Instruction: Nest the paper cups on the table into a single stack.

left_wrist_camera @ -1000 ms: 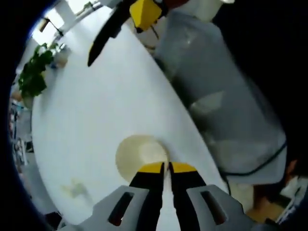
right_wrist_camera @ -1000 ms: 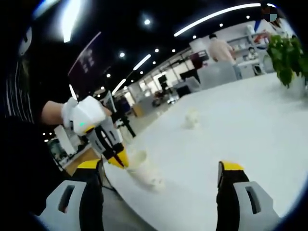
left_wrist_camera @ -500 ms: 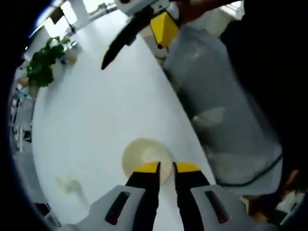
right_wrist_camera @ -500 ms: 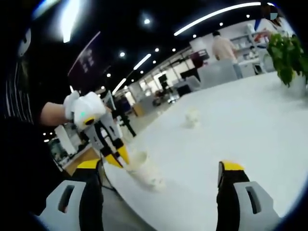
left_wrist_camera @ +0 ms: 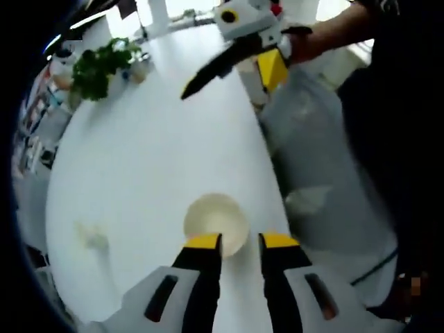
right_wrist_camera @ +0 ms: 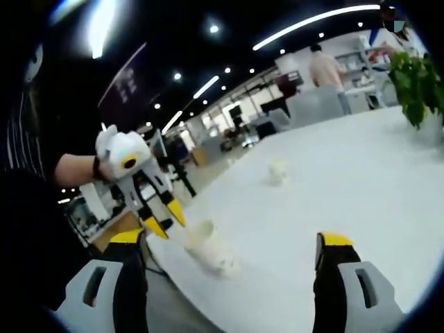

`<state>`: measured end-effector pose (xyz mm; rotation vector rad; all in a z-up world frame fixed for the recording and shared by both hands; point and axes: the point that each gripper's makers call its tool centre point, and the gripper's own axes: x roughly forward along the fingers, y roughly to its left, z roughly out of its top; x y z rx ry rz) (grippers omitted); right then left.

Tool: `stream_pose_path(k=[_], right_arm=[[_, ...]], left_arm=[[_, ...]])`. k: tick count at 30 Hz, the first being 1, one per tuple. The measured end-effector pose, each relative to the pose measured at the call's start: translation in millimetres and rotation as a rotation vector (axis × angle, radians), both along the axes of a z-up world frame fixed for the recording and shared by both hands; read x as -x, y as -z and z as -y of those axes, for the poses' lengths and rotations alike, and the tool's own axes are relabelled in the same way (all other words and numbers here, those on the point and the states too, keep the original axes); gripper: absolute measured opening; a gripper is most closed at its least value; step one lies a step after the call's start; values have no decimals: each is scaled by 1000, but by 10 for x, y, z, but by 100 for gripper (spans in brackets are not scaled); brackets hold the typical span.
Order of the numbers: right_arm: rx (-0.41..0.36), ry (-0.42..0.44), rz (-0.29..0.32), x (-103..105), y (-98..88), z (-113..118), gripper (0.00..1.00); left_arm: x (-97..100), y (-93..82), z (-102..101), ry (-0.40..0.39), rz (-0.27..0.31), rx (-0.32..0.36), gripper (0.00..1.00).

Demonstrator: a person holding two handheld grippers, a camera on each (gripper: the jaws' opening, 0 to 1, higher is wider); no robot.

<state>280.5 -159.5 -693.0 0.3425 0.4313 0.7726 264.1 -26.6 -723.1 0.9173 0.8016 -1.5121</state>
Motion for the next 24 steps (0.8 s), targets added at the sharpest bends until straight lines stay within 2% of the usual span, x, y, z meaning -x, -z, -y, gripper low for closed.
stream_pose_path(k=[5, 8, 19, 24], right_arm=[[9, -7, -5, 4, 8, 6, 100], [8, -7, -3, -11, -18, 9, 100], [8, 5, -8, -24, -13, 38, 100], [12, 3, -15, -12, 6, 30, 100]], left_arm=[[-28, -93, 0, -77, -18, 84, 25], [-83, -155, -25, -155, -28, 140, 31], [-150, -187, -182, -291, -37, 214, 44], [-210, -178, -270, -327, -17, 219, 52]])
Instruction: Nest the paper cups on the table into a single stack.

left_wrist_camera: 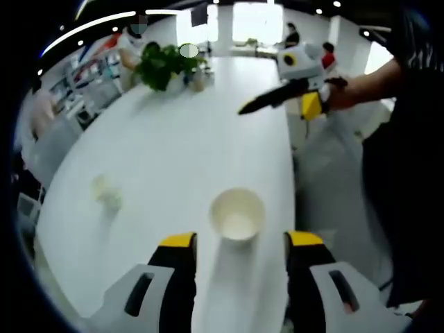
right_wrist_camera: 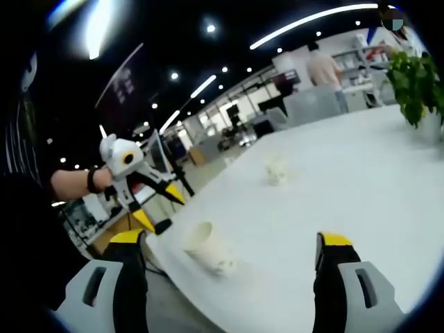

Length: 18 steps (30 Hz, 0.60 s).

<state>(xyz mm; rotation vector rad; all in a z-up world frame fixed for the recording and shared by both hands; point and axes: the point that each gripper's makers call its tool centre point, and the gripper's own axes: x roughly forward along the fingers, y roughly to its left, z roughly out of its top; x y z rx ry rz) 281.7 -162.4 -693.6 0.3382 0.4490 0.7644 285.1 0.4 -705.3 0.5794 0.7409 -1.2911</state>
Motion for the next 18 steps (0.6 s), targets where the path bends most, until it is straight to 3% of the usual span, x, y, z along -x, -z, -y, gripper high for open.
stream_pose_path(k=[9, 18], right_arm=[[11, -11, 0, -8, -12, -37, 100], [16, -26, 1, -24, -24, -99, 100]], left_arm=[[-124, -39, -131, -90, 33, 56, 60], [-324, -179, -278, -236, 47, 163, 69]])
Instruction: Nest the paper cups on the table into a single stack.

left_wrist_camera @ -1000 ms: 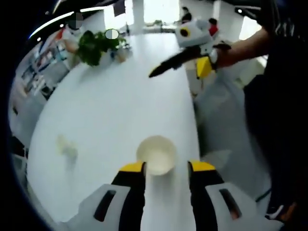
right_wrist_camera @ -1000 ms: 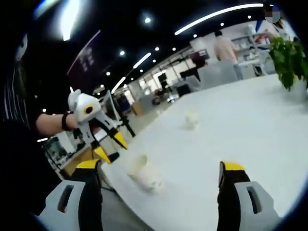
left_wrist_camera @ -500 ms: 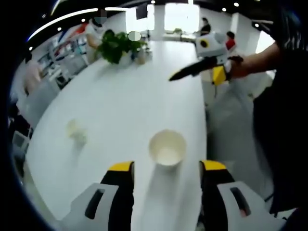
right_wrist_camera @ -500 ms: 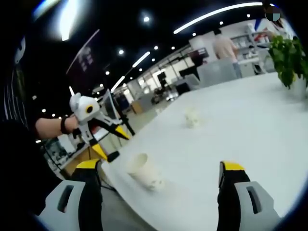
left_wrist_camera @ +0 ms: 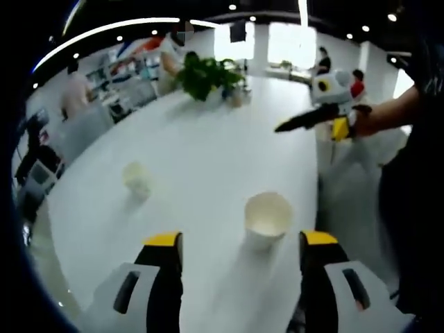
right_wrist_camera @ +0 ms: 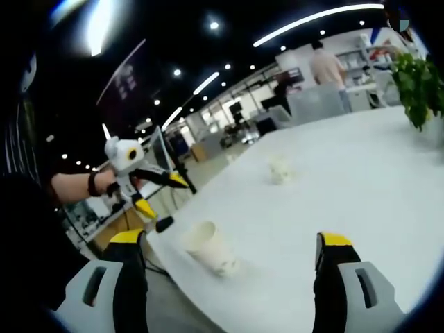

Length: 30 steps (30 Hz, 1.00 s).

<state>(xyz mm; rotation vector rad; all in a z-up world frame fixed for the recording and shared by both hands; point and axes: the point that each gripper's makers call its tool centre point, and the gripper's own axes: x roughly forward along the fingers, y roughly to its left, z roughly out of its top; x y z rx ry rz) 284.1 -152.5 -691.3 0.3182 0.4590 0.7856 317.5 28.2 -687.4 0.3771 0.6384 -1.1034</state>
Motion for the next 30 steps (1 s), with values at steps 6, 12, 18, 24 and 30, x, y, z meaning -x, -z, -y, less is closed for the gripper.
stream_pose_path(k=[6, 12, 18, 24, 30], right_arm=[[-1, -7, 1, -15, -15, -39, 100], [-11, -8, 4, -43, -49, -66, 100], [-4, -14, 2, -60, -46, -64, 100], [-13, -21, 7, -107, -71, -92, 100], [-4, -38, 9, -198, -66, -140, 100]], left_arm=[[-57, -26, -109, -65, 2, 30, 74], [-89, -11, -220, -132, 12, 55, 83], [-172, -23, -356, -208, 37, 74, 98], [-188, -72, -450, -261, 40, 125, 100], [-190, -78, -480, -278, 40, 137, 100]])
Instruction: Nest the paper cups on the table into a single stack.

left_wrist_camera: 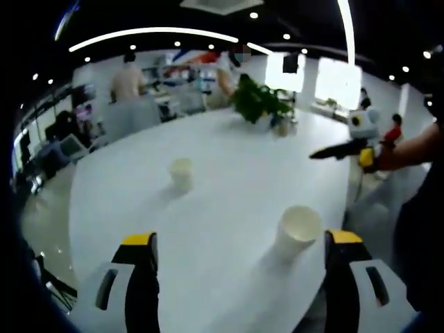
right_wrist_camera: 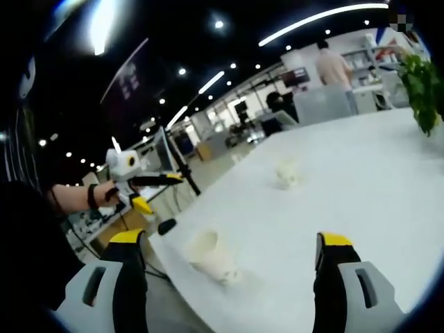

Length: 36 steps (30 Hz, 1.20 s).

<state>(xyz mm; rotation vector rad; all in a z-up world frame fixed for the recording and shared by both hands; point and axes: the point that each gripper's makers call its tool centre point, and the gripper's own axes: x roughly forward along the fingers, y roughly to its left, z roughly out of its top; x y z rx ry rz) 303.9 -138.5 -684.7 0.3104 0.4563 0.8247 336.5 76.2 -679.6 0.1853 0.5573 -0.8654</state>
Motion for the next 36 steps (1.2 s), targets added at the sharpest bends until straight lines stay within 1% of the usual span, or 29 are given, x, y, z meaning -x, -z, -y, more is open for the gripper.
stream_pose_path(k=[2, 3, 5, 8, 9, 10, 13, 14, 16, 19, 22, 24, 25, 27, 29, 32, 34, 36], right_arm=[[8, -1, 5, -50, -7, 0, 100], [22, 3, 33, -110, -35, 10, 100], [36, 0, 36, -176, -32, 13, 100], [78, -4, 59, -369, -19, 22, 100], [93, -8, 69, -447, -2, 24, 100], [97, -8, 72, -471, 4, 26, 99], [108, 3, 80, -695, 58, 39, 99], [125, 3, 86, -750, 79, 44, 98], [156, 6, 103, -872, 118, 55, 96], [170, 8, 101, -1045, 177, 74, 95], [180, -1, 95, -1154, 214, 62, 94], [178, -4, 96, -1204, 211, 52, 95], [178, -7, 99, -1231, 209, 41, 95], [205, -14, 108, -1292, 221, 30, 95], [212, -22, 116, -1357, 230, 3, 94], [246, -65, 126, -1431, 281, -75, 94], [255, -79, 121, -1474, 313, -102, 93], [258, -88, 126, -1522, 324, -137, 92]], left_arm=[[2, 9, -1, -2, 0, -2, 100], [4, 12, -1, -2, -1, -4, 100], [8, 12, 15, 0, 3, -5, 100], [5, 35, 28, 3, 5, -11, 100], [1, 40, 33, 4, 8, -12, 100], [-3, 42, 35, 4, 8, -10, 100], [-23, 60, 52, 0, 16, -17, 99], [-29, 61, 56, -2, 17, -16, 99], [-52, 32, 96, -11, 18, 10, 100], [-77, 42, 134, -14, 22, 4, 100], [-77, 83, 148, -9, 10, -10, 99], [-78, 83, 146, -5, 17, -17, 99], [-87, 81, 141, -10, 18, -16, 99], [-100, 66, 143, -19, 17, 2, 99], [-107, 79, 131, -27, 13, 3, 99], [-113, 98, 127, -30, 10, 4, 98], [-107, 132, 127, -27, 0, -1, 98], [-110, 159, 125, -24, 5, -13, 97]])
